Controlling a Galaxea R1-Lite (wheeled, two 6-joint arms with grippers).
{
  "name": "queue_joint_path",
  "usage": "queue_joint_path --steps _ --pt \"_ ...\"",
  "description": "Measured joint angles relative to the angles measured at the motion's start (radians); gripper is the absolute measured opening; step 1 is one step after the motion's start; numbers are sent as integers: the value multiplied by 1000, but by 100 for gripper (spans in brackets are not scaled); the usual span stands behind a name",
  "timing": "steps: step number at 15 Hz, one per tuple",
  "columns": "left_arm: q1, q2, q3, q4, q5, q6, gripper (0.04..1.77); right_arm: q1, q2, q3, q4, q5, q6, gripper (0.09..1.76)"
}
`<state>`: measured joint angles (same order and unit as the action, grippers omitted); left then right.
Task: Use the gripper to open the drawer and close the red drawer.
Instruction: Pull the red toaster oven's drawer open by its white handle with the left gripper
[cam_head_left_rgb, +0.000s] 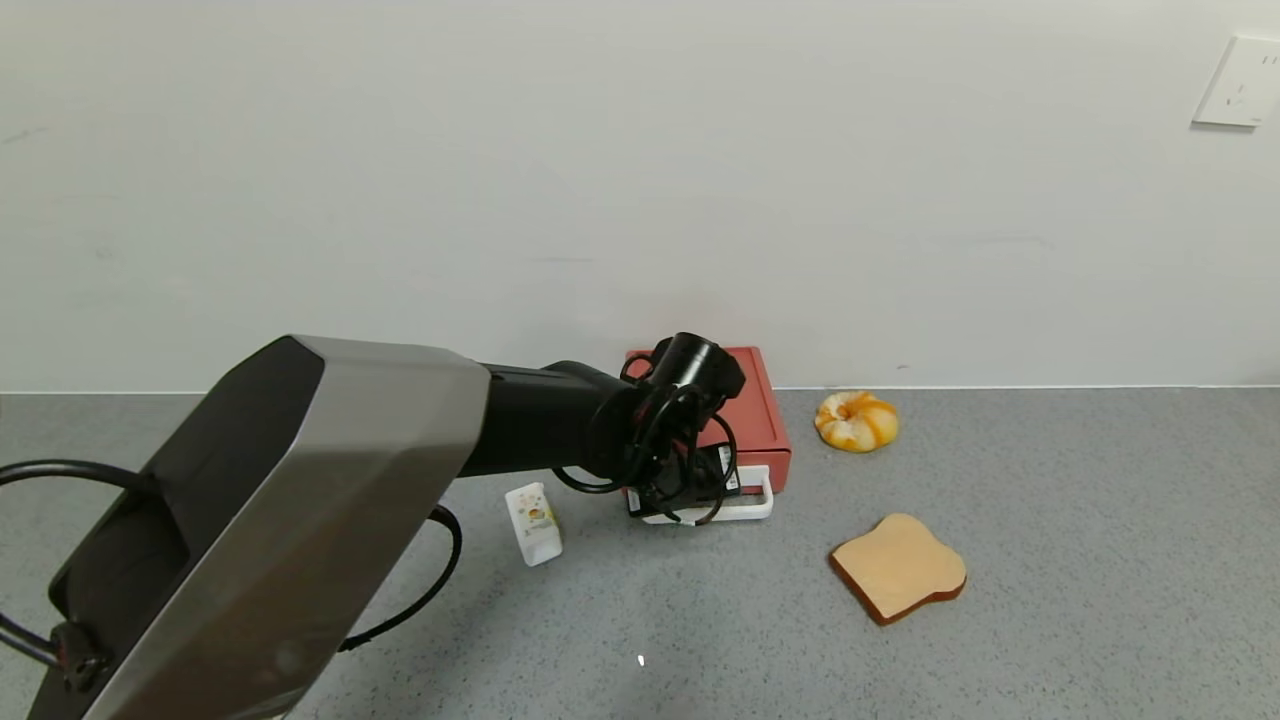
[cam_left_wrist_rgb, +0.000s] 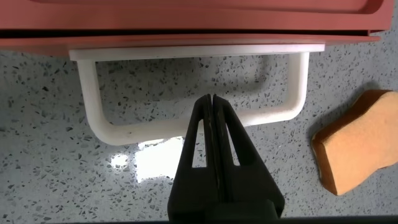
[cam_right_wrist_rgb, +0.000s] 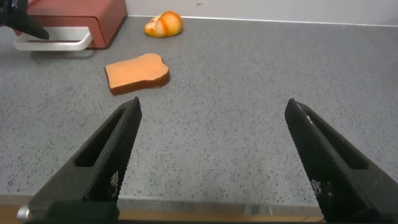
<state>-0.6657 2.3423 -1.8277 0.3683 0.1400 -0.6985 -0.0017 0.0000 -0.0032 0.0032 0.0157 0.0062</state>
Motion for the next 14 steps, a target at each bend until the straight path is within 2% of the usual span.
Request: queue_joint_path --steps 14 --pt "-3 24 -26 22 -4 2 11 0 0 0 0 0 0 170"
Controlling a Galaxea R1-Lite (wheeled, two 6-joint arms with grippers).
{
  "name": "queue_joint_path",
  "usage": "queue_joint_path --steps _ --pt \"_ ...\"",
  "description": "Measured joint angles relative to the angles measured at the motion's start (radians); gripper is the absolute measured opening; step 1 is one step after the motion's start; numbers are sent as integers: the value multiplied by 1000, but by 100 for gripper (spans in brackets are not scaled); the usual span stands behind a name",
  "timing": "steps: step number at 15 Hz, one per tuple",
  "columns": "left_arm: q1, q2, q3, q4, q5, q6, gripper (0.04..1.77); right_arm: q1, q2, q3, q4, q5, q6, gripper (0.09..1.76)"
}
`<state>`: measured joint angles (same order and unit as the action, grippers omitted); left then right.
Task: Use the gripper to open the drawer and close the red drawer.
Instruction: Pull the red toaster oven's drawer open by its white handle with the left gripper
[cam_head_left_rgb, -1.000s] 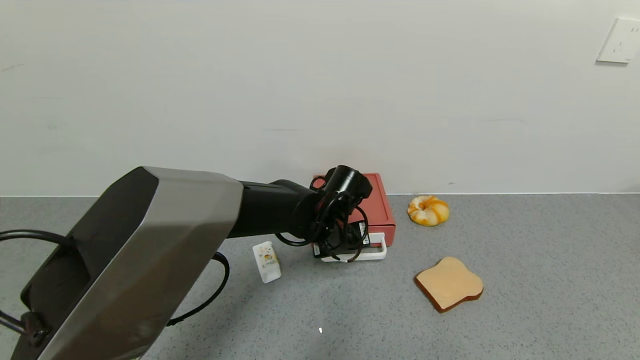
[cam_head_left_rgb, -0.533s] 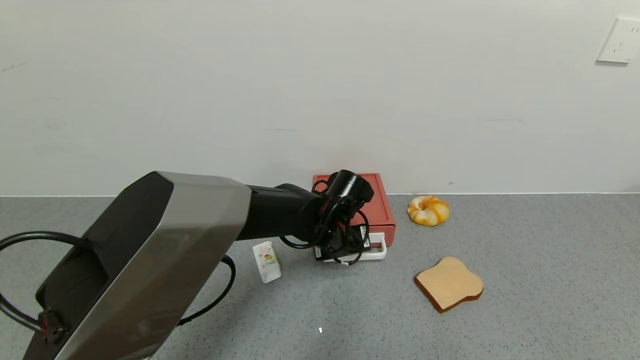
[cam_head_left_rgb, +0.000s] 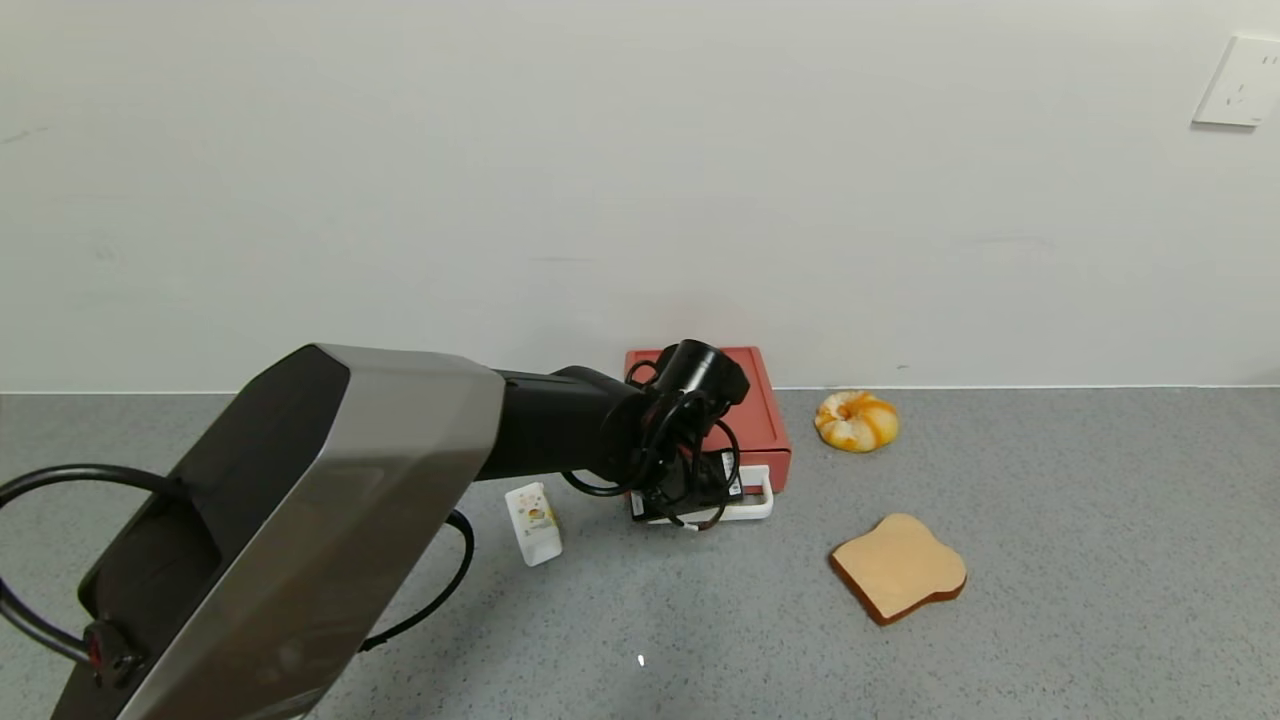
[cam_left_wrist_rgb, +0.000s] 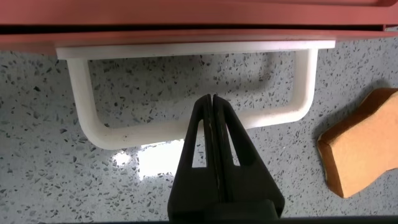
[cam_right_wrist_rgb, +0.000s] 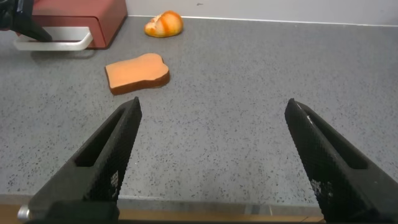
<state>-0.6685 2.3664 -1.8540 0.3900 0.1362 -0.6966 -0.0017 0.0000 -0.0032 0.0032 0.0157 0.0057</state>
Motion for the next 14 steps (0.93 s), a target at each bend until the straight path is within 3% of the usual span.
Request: queue_joint_path --steps 14 --pt "1 11 -21 51 -17 -1 11 0 0 0 0 0 0 170"
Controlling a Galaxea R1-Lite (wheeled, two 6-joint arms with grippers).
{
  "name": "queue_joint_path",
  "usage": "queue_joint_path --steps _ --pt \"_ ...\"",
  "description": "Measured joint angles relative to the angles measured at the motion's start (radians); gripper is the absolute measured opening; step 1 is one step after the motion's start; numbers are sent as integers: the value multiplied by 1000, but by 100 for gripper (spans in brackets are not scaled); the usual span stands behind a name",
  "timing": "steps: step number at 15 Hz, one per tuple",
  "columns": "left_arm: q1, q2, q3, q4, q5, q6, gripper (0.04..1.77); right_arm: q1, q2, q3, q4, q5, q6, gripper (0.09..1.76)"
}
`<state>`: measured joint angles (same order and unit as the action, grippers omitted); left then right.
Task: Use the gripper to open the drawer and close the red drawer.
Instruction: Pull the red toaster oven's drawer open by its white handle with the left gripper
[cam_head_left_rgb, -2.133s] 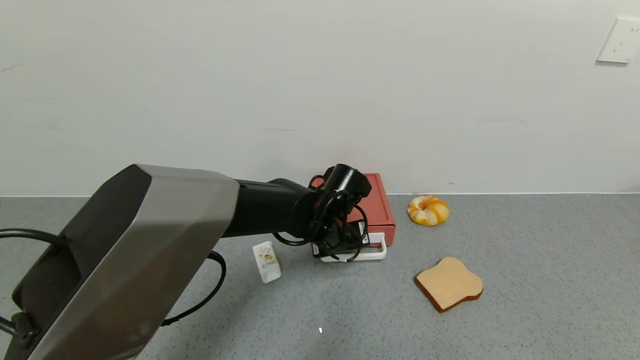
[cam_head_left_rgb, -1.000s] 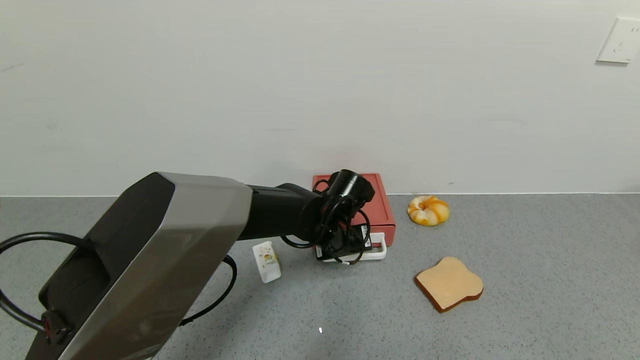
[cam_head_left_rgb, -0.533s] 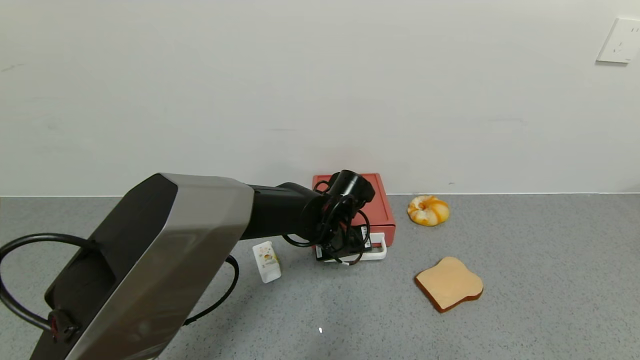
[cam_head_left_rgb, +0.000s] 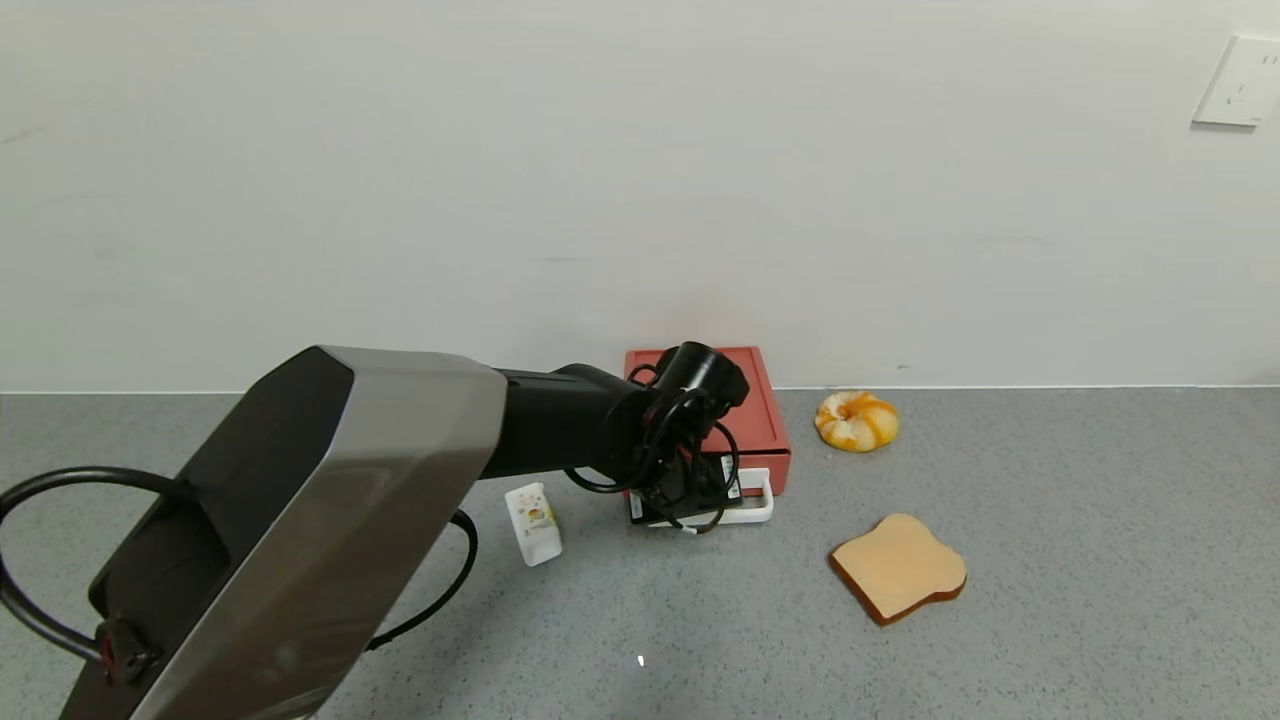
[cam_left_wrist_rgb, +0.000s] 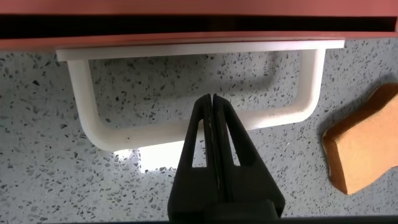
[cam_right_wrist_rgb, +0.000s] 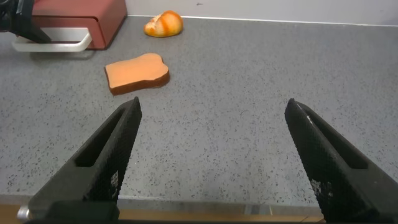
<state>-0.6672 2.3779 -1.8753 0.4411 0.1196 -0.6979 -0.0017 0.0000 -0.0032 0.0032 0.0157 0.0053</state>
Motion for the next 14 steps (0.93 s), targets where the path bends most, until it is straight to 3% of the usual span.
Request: queue_joint_path --steps 14 --pt "-15 -9 2 106 -19 -26 11 0 0 0 0 0 0 170"
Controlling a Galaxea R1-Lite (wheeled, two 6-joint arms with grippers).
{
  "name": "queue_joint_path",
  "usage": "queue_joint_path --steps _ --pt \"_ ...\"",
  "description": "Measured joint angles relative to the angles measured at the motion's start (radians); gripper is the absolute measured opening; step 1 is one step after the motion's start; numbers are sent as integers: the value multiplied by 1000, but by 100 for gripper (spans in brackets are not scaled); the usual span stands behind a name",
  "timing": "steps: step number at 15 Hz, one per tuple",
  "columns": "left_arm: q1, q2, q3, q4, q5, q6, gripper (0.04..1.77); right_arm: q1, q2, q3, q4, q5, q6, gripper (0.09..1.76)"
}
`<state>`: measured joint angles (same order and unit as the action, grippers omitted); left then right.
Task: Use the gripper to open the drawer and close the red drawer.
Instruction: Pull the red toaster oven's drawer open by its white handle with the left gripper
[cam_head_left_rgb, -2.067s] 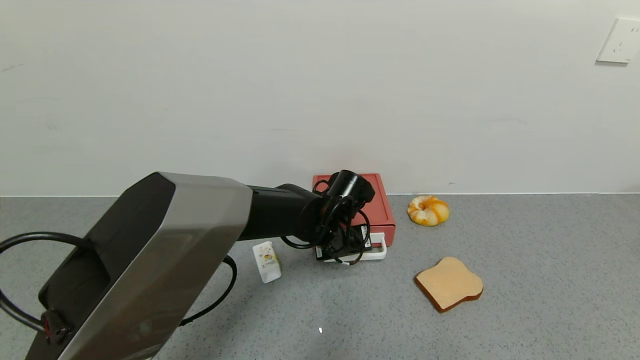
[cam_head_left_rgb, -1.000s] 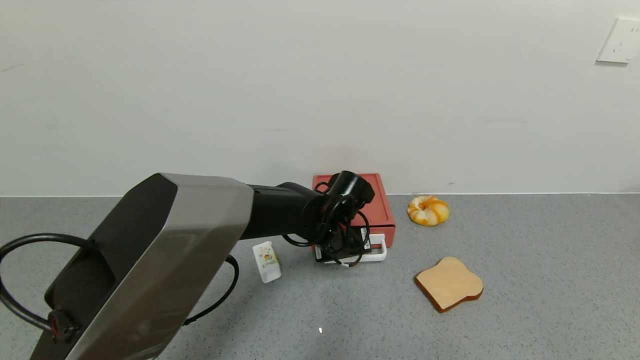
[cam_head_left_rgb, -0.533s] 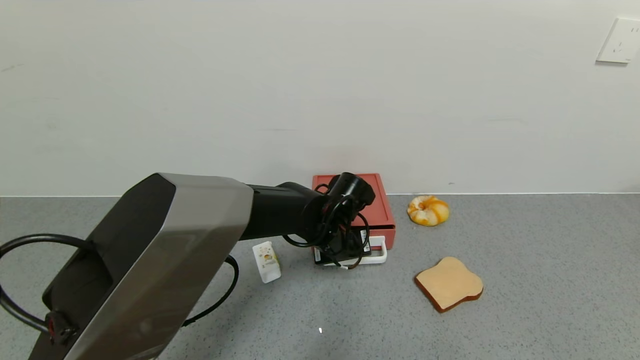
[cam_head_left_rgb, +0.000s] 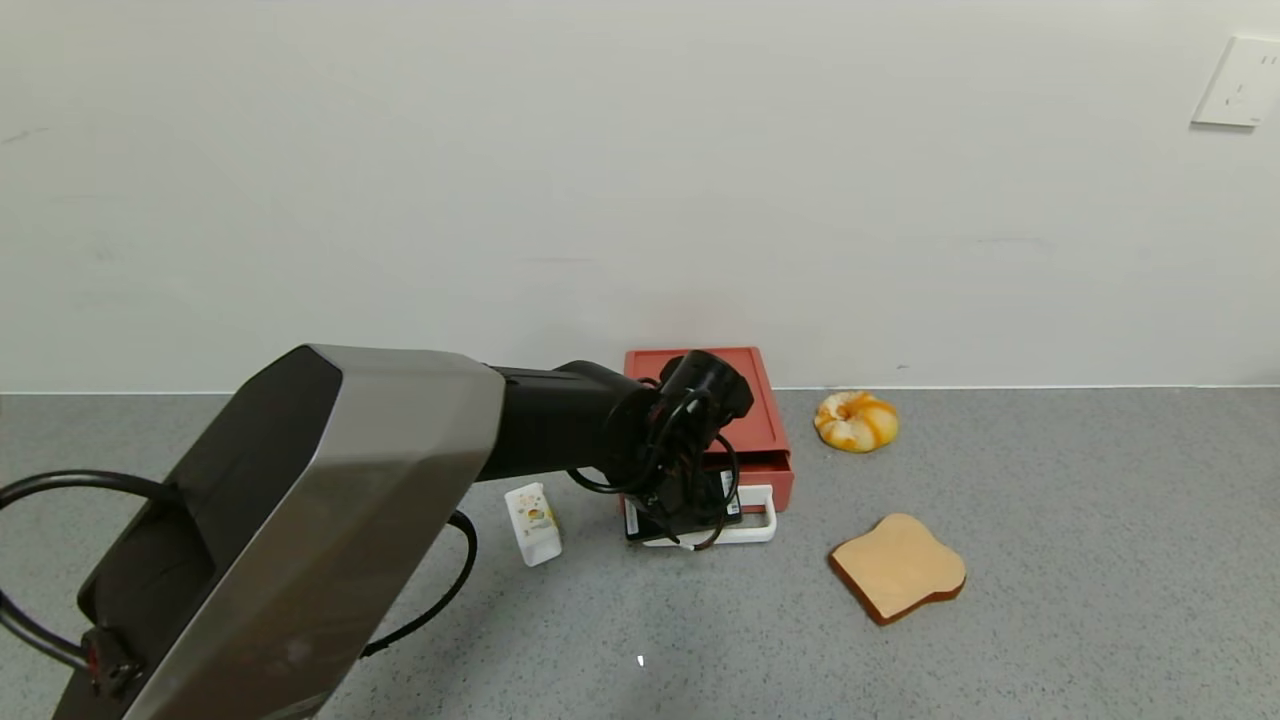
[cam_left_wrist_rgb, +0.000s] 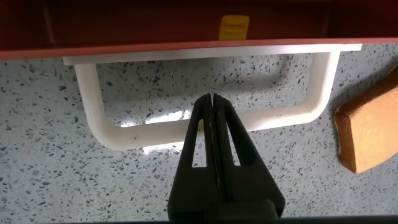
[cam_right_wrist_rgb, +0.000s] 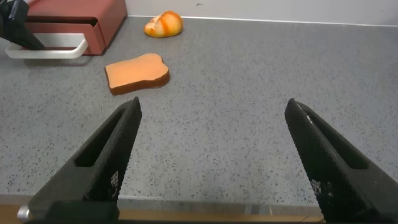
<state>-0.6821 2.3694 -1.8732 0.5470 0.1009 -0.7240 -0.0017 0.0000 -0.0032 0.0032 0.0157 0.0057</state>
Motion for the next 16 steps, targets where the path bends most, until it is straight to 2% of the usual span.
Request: queue_joint_path --steps 16 --pt "-27 -12 19 71 4 -54 11 0 0 0 0 0 0 170"
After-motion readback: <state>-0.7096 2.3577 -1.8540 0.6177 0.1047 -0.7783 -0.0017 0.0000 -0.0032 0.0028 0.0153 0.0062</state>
